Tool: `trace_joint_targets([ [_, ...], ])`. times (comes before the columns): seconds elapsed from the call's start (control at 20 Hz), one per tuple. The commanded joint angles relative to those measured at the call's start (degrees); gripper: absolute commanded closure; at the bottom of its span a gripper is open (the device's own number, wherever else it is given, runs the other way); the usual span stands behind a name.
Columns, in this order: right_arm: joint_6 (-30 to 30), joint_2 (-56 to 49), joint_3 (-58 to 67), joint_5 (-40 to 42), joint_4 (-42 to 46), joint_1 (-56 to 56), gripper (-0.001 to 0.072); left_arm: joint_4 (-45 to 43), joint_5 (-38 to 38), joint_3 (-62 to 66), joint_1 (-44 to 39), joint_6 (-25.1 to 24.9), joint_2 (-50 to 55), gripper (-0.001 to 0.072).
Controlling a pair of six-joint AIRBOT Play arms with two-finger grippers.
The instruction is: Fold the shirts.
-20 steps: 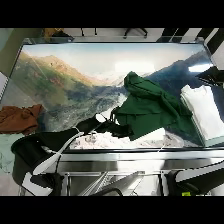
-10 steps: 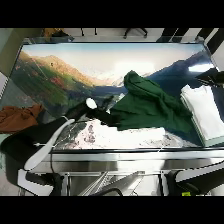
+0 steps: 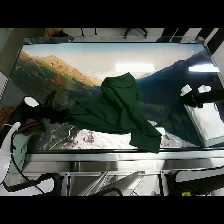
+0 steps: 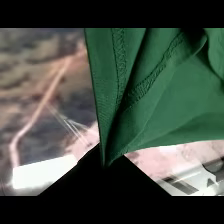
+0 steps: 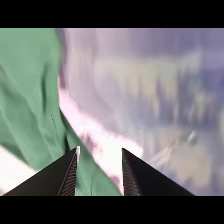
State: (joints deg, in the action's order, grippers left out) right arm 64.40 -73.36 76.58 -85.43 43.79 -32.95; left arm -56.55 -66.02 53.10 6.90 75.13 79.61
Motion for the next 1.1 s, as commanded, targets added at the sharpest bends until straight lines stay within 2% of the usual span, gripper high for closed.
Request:
trace_joint_targets([
  [0.0,-3.15,7.02,-16.24,0.70,0.04,1.11,0.0389,1.07,-0.28,-1.90,6.36,-4.46,-0.96,0.0696],
  [0.1,-4.96,12.31,-24.87,3.78,0.02,2.14,0.0384,1.03,-0.35,-1.90,7.04,-5.09,-0.96,0.0696],
  [0.15,-5.77,14.43,-28.92,5.03,0.11,2.93,0.0299,1.03,-0.37,-1.90,6.99,-5.33,-0.96,0.0696],
  [0.2,-5.97,15.72,-32.28,6.45,0.13,3.87,0.0175,1.05,-0.28,-1.90,6.93,-5.42,-0.96,0.0696],
  [0.45,-8.76,15.06,-42.45,13.86,0.15,11.82,0.0170,1.14,-0.52,-1.90,6.12,-5.66,-0.96,0.0696],
  [0.55,-8.76,13.31,-42.53,15.19,-0.15,15.21,0.0178,1.07,-1.07,-1.90,6.12,-5.68,-0.96,0.0696],
  [0.6,-8.76,12.76,-42.53,15.41,-0.28,16.57,0.0221,1.05,-1.55,-1.90,6.12,-5.70,-0.96,0.0696],
  [0.8,-8.74,11.85,-42.53,16.68,-1.05,20.79,0.0230,1.05,-1.75,-1.90,6.12,-5.73,-0.96,0.0696],
  [0.85,-9.27,11.85,-42.51,16.63,-2.58,21.35,0.0342,1.05,-1.73,-1.90,6.12,-5.77,-0.96,0.0696],
  [0.95,-12.20,12.07,-42.38,15.63,-8.70,21.92,0.0627,1.22,-1.79,-1.88,6.12,-6.16,-0.98,0.0696],
  [1.0,-13.81,12.44,-41.70,13.97,-12.26,21.90,0.0691,1.27,-2.36,-1.68,6.12,-6.23,-1.38,0.0696],
  [1.05,-14.12,13.25,-39.78,11.34,-15.63,21.70,0.0690,1.33,-3.72,-0.76,6.12,-6.82,-2.62,0.0697],
])
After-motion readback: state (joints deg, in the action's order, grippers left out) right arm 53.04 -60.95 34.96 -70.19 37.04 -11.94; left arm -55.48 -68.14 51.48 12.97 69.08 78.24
